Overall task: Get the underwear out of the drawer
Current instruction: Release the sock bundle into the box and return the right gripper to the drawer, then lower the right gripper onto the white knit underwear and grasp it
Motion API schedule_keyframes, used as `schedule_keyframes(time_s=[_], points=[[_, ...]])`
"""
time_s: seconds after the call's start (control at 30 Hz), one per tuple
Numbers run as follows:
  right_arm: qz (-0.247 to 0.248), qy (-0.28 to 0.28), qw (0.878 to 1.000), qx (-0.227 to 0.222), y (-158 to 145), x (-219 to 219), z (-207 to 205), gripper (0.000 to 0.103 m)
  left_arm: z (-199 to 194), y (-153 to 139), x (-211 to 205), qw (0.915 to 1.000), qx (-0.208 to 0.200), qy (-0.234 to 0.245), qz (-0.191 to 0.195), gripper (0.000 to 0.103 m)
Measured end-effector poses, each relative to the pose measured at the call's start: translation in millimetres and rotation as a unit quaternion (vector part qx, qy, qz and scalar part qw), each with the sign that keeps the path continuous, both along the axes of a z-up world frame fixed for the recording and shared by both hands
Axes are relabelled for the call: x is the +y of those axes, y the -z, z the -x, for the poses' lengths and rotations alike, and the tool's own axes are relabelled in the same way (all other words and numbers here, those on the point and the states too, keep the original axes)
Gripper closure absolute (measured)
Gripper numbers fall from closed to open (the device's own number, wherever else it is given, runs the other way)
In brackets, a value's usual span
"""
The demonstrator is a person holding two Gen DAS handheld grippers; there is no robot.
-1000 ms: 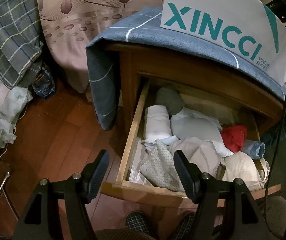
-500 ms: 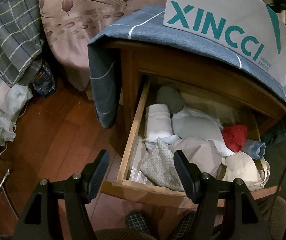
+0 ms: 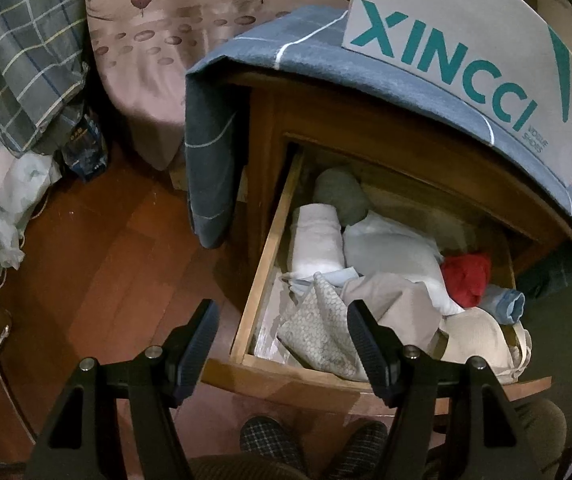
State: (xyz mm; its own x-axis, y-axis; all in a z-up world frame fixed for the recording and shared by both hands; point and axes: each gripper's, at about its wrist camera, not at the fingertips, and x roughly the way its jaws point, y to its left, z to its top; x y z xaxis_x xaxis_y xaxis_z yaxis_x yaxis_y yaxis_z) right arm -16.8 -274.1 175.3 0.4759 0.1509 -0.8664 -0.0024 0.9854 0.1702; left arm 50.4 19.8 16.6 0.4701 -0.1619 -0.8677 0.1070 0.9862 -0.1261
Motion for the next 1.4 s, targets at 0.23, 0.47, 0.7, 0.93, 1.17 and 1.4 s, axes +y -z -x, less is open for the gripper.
schedule_keyframes(time_s=[0.23, 0.47, 0.7, 0.93, 1.17, 1.4], points=[[-0.019, -0.001, 0.997, 0.080, 68.4, 4.1, 23.3, 0.025, -1.3, 0.4, -0.4, 1.0000, 0.006, 0.001, 0.001, 0.034], [-0.057, 0.025, 0.983, 0.170, 146.8, 9.4, 12.8, 0.018, -2.8, 1.9, 2.5, 0.9999, 0.012, -0.003, 0.008, 0.034], [-0.063, 0.058, 0.971, 0.225, 206.8, 12.1, -2.8, 0.009, -3.4, 3.7, 2.5, 0.9998, 0.015, 0.000, 0.010, 0.034], [-0.033, 0.071, 0.967, 0.243, 237.2, 16.1, -23.4, 0.007, -5.2, 5.7, 4.0, 0.9997, 0.020, -0.001, 0.017, 0.034], [-0.011, 0.070, 0.961, 0.266, 266.0, 20.9, -35.6, 0.006, -6.7, 8.5, 3.0, 0.9995, 0.025, 0.001, 0.019, 0.034], [-0.001, 0.068, 0.955, 0.288, 286.9, 24.1, -47.4, 0.001, -8.0, 10.9, 1.6, 0.9993, 0.032, 0.003, 0.018, 0.034]])
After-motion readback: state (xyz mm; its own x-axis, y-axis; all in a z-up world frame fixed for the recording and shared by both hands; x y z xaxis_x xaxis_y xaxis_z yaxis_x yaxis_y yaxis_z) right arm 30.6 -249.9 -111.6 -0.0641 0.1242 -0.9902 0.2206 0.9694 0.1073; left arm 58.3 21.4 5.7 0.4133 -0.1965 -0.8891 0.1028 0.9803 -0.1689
